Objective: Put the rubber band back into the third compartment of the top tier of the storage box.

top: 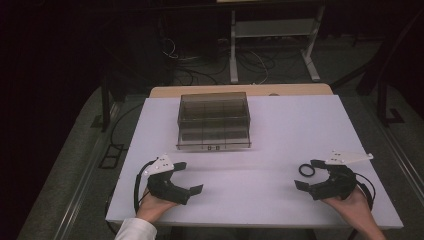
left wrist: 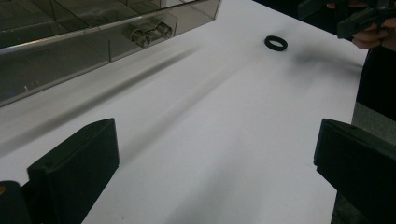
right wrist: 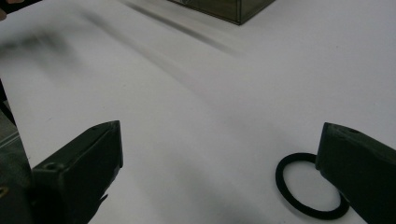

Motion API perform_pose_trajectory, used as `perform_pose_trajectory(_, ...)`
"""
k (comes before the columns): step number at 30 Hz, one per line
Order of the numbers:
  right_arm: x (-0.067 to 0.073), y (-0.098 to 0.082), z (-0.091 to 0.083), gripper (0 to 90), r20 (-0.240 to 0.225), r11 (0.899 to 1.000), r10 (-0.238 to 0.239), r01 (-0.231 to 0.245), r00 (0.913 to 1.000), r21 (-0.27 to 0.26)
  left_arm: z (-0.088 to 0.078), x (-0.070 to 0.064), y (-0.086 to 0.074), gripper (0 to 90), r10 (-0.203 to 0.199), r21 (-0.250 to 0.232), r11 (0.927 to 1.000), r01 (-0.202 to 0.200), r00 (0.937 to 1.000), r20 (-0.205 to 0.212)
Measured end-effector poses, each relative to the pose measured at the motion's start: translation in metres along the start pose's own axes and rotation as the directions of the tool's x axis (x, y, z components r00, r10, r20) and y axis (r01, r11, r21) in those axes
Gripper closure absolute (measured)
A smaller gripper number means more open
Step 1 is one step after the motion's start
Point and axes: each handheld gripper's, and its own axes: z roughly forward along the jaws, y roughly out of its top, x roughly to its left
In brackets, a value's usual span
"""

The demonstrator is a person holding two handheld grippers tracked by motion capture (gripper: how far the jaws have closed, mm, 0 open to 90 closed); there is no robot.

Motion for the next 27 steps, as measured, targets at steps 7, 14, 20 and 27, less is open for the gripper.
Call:
perform_pose_trajectory(7,-0.004,0.004,0.000,0.3,-0.003,1.000,-0.002,0.002,1.0000,0.018,-0.004,0.002,-0.002,0.0,-0.008,-0.019,0.9998,0.008,0.9999,-0.008)
perform_pose_trajectory(14,-0.010,0.009,0.001,0.3,-0.011,0.999,-0.004,0.004,0.9999,0.048,-0.006,0.002,-0.003,0.0,-0.018,-0.041,0.9990,0.018,0.9998,-0.002)
perform_pose_trajectory(20,-0.019,0.014,0.000,0.3,-0.006,0.998,0.006,-0.006,1.0000,0.065,-0.005,0.001,-0.003,0.0,-0.017,-0.050,0.9986,0.017,0.9998,0.005)
perform_pose_trajectory(27,-0.033,0.019,-0.002,0.3,0.003,0.996,0.018,-0.018,0.9998,0.092,-0.002,-0.002,-0.003,0.0,-0.013,-0.051,0.9986,0.013,0.9998,0.015)
